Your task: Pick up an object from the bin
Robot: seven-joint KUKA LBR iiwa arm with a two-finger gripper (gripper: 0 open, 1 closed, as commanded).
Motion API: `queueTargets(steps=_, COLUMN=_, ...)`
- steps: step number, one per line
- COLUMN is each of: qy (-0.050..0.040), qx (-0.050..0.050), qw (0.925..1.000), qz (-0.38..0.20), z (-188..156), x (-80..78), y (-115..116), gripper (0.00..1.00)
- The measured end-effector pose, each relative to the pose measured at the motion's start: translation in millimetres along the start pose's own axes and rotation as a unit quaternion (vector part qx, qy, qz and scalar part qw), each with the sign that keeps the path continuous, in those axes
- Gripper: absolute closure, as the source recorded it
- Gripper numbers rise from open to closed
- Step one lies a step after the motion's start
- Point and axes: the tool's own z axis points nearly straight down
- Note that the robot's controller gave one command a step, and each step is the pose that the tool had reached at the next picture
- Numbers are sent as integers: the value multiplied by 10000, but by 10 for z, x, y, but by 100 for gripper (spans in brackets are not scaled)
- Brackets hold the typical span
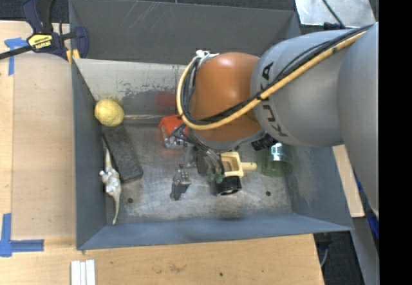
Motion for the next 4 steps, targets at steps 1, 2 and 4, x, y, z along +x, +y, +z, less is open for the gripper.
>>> queueTargets(steps=1, qy=-13, qx=5, qw=9929, qz=-1192, z=-559, x=91, y=-1149, gripper=100)
queueTargets(steps=2, qy=-11, qx=1, qw=9929, qz=-1191, z=-558, x=93, y=-1144, gripper=0)
queueTargets(steps=4, qy=-14, qx=-40, qw=9978, qz=-668, z=566, x=91, y=-1182, gripper=100)
